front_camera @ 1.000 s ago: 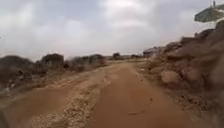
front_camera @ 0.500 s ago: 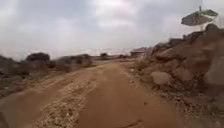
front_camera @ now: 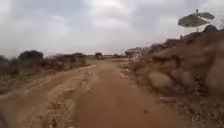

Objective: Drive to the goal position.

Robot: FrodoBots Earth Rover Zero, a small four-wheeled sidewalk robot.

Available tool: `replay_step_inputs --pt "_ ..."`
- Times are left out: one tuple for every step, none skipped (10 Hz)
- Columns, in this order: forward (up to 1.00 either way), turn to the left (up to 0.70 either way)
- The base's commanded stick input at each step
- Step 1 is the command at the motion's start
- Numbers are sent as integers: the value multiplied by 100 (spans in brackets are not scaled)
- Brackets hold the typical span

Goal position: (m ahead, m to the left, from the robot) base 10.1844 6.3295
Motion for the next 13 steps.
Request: replay_step_inputs --pt "50 0" --pt "50 0" --pt "50 0" --pt "50 0" --pt "50 0" --pt "50 0" --pt "50 0" --pt "50 0" --pt "50 0" --pt "50 0" --pt "50 0" --pt "50 0" --pt "50 0"
